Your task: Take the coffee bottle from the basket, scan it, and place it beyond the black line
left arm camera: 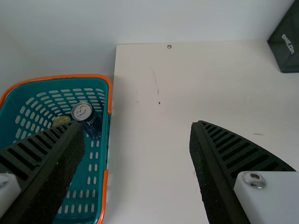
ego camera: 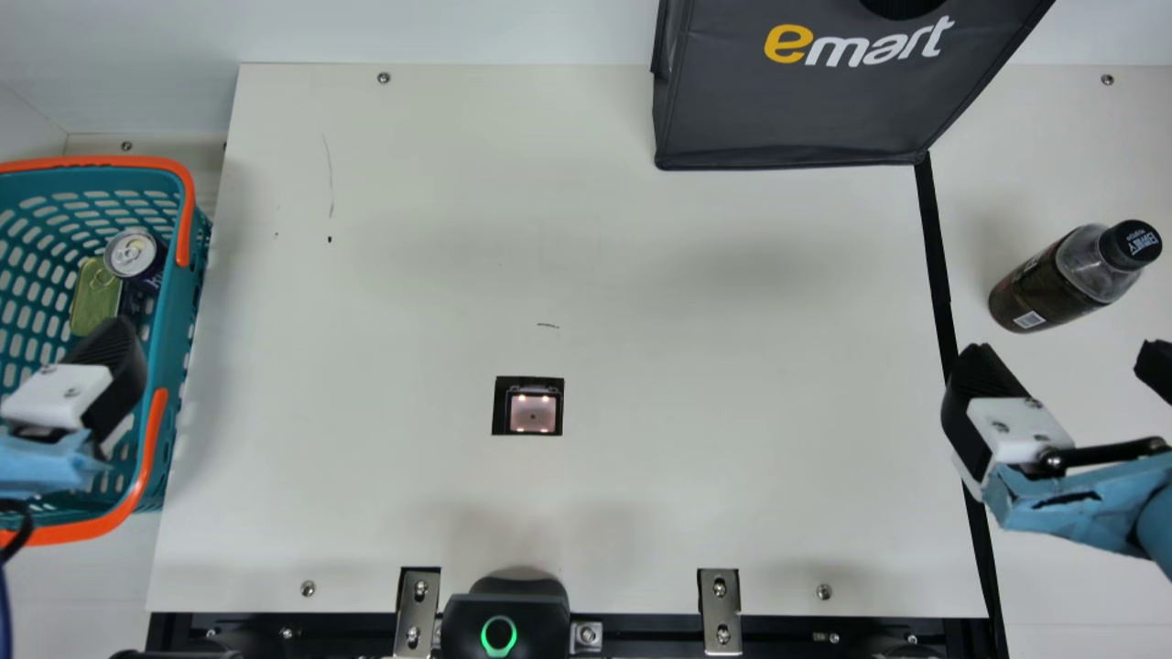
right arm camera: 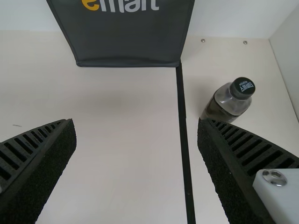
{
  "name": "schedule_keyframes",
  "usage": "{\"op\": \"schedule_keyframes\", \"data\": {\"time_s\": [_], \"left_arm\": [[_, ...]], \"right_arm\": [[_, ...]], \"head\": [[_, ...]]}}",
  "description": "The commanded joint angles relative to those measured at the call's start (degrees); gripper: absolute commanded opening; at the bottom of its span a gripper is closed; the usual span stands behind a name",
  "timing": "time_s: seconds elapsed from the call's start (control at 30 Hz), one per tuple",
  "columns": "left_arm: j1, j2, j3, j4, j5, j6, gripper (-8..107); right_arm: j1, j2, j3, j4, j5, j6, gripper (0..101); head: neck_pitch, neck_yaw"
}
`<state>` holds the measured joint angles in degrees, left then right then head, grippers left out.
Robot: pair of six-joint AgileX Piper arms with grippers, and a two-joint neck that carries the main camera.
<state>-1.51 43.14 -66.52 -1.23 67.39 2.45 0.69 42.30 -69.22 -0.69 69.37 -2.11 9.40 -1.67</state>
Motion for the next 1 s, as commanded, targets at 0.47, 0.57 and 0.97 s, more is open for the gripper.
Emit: {"op": "schedule_keyframes", "data": {"time_s": [0.47, 0.57, 0.97], "left_arm": [[-0.1, 0.1, -2.5, -0.3, 2.1, 0.2, 90], [-0.1, 0.1, -2.5, -0.3, 2.1, 0.2, 90], [-0.1, 0.1, -2.5, -0.3, 2.1, 0.2, 90]], "right_arm": [[0.1, -8.6, 10.5, -0.7, 0.5, 2.1, 91], [0.1, -8.6, 10.5, -0.7, 0.5, 2.1, 91], [0.1, -8.6, 10.5, -0.7, 0.5, 2.1, 91]], "head": [[-1.5, 0.1], [-1.5, 0.1], [-1.5, 0.1]]}}
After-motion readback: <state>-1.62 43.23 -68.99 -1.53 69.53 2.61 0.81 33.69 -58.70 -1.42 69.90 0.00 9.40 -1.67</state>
